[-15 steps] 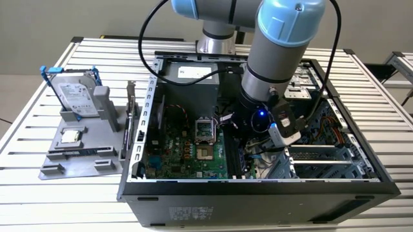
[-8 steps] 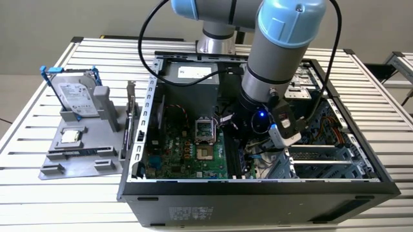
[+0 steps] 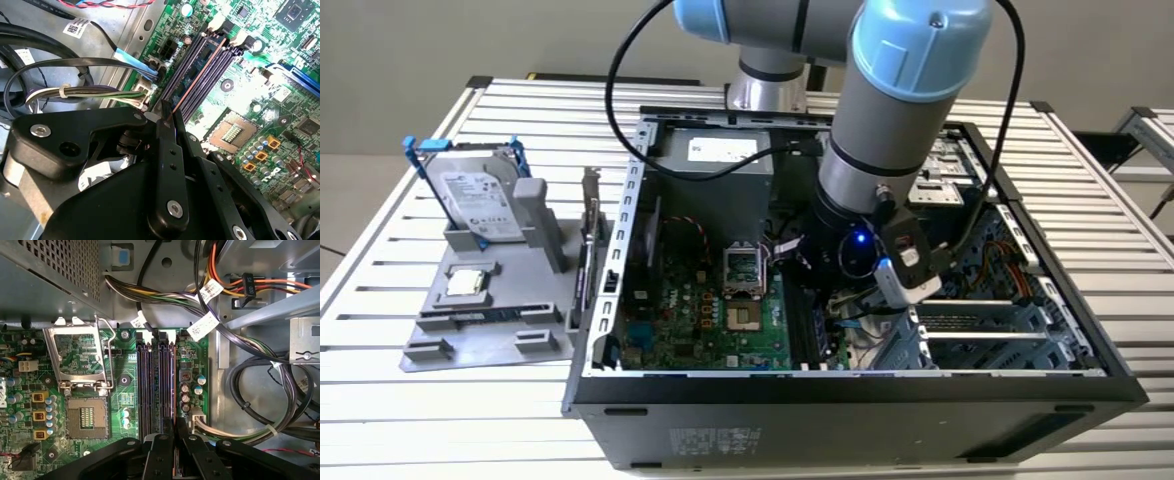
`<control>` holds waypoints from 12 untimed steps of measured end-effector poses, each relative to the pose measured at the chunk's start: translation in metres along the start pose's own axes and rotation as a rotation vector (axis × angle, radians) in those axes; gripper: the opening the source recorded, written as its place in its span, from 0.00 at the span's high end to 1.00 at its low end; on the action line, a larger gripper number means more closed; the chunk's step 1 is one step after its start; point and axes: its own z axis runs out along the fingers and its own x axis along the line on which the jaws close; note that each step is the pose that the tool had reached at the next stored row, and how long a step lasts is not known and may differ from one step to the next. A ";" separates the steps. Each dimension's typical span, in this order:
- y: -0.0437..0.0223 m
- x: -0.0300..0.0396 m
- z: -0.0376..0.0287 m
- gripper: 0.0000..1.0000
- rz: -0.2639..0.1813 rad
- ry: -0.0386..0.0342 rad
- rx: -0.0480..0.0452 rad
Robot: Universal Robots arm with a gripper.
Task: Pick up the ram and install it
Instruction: 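Insert the ram into the slot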
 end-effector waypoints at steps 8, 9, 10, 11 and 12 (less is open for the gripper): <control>0.0010 0.0000 0.0007 1.00 0.000 0.0000 -0.0003; 0.0010 0.0000 0.0007 1.00 0.000 0.0000 -0.0002; 0.0009 0.0000 0.0006 1.00 0.000 0.0000 -0.0002; 0.0010 0.0001 0.0006 1.00 0.000 0.0000 -0.0001; 0.0010 0.0001 0.0006 1.00 0.000 0.0000 -0.0001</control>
